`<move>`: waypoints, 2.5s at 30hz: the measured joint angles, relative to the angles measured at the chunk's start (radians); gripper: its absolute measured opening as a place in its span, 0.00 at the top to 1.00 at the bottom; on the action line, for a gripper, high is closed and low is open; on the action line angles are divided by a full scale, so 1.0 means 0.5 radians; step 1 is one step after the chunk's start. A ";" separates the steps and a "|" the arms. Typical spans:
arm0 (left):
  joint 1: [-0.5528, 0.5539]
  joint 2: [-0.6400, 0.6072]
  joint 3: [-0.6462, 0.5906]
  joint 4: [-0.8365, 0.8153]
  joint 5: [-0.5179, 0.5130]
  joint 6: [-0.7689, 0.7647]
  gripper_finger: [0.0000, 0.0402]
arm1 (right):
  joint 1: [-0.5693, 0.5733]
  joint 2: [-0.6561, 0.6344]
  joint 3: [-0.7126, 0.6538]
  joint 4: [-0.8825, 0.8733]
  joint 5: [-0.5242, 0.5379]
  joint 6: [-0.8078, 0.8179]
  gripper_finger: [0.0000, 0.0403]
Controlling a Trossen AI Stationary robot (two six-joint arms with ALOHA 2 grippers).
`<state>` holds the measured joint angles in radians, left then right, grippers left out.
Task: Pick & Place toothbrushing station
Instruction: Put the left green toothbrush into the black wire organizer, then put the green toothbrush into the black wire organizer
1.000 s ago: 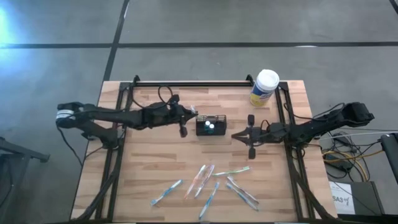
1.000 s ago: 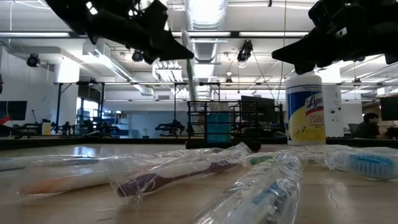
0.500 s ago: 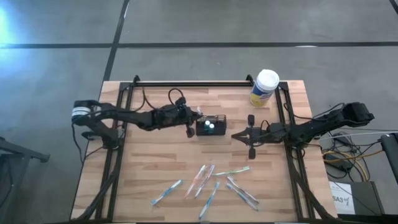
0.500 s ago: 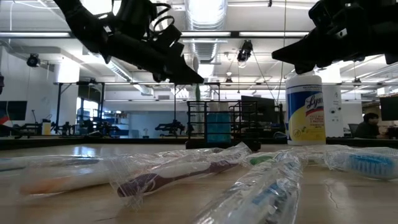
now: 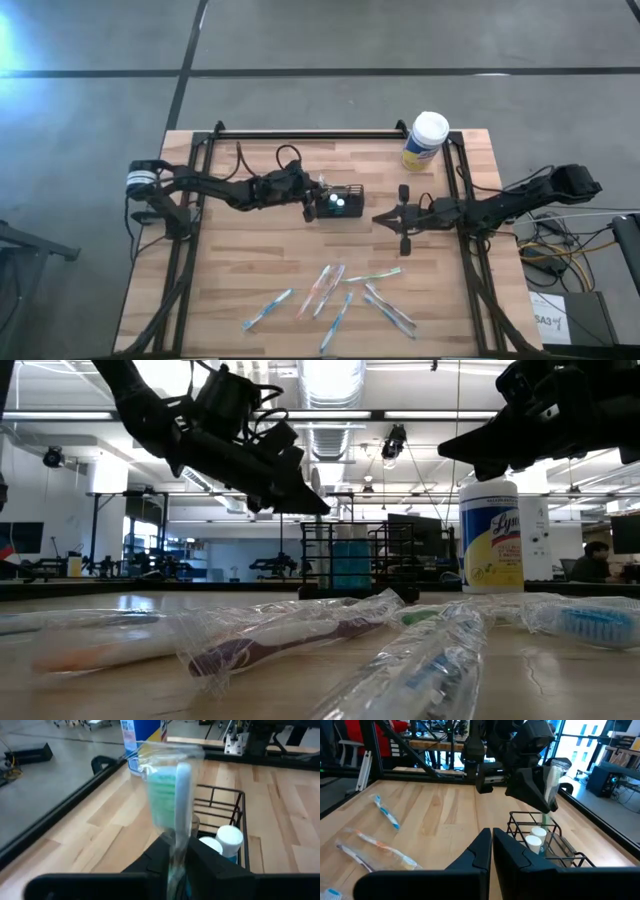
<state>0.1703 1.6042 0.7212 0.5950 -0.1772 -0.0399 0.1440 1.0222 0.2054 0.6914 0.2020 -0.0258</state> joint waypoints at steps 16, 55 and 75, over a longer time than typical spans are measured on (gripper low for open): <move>0.001 -0.509 0.005 -0.456 0.111 -0.024 0.37 | 0.000 0.002 -0.001 -0.022 0.001 0.005 0.97; -0.443 -2.191 -1.260 -0.545 0.251 -0.399 0.97 | 0.303 0.207 1.140 -2.897 -0.500 0.981 0.97; -0.443 -2.188 -1.260 -0.543 0.276 -0.484 0.97 | 0.616 0.789 1.153 -2.647 -0.551 0.927 0.82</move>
<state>-0.0513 0.5102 0.0914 0.3237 -0.0391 -0.2818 0.4518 1.4165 0.7818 -0.6319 -0.0733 0.4377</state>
